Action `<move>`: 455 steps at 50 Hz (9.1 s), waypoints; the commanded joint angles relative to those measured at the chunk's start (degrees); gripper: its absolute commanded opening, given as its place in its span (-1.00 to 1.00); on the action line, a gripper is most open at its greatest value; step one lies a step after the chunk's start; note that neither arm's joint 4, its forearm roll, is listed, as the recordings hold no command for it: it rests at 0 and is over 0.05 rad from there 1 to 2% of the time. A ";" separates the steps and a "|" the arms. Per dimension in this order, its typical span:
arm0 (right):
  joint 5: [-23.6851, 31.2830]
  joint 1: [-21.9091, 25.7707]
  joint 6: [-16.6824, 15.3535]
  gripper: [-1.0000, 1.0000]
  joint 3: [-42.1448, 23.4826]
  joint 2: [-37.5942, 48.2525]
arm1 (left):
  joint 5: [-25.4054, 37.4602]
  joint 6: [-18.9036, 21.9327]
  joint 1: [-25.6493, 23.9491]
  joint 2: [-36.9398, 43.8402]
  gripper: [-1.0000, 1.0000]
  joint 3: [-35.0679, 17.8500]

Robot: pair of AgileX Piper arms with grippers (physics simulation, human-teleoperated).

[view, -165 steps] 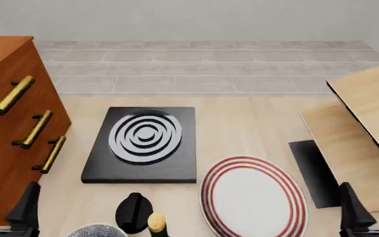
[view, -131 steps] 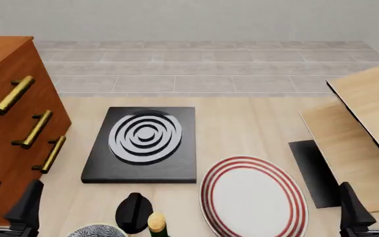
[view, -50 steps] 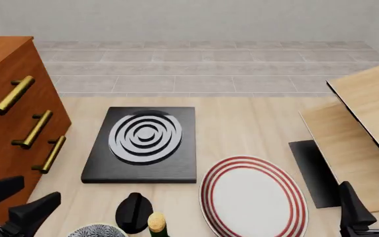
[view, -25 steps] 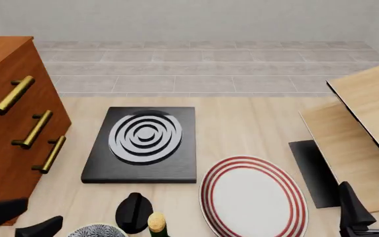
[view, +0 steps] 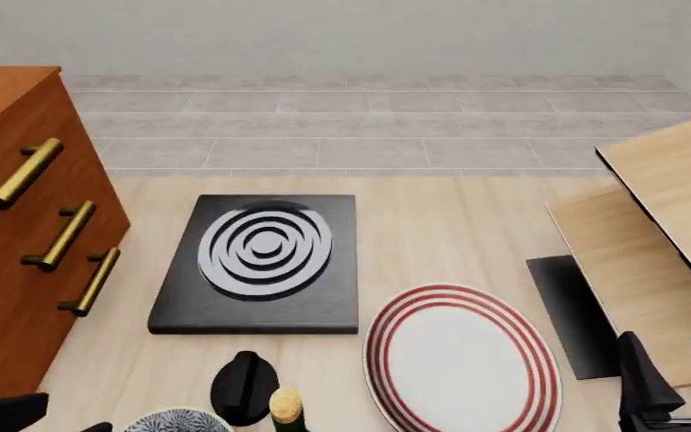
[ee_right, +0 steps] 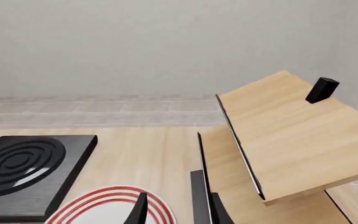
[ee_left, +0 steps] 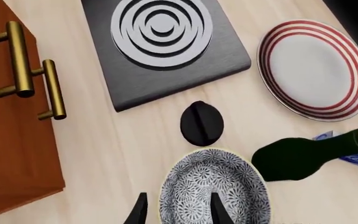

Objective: Put the bowl on the top of the cabinet.

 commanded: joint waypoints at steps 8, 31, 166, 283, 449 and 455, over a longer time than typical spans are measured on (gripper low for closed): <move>0.14 0.22 -0.49 1.00 -0.01 0.03 | 3.14 -1.10 1.92 -3.39 1.00 2.10; 0.48 0.29 -0.67 1.00 -0.06 -0.30 | 2.41 -4.71 2.03 -5.57 1.00 6.55; -0.32 0.43 -1.68 1.00 -0.01 0.85 | -12.31 -13.06 1.85 -5.73 -1.00 25.72; 0.55 0.11 -1.02 1.00 0.01 -0.50 | -28.73 -13.63 1.33 29.54 -1.00 -31.63; 0.39 -0.62 -0.39 1.00 -0.20 -0.62 | -11.08 -30.03 15.80 55.55 -1.00 -52.61; 0.39 -0.65 -0.36 1.00 -0.18 -0.64 | -10.63 -30.44 16.60 55.10 -1.00 -53.21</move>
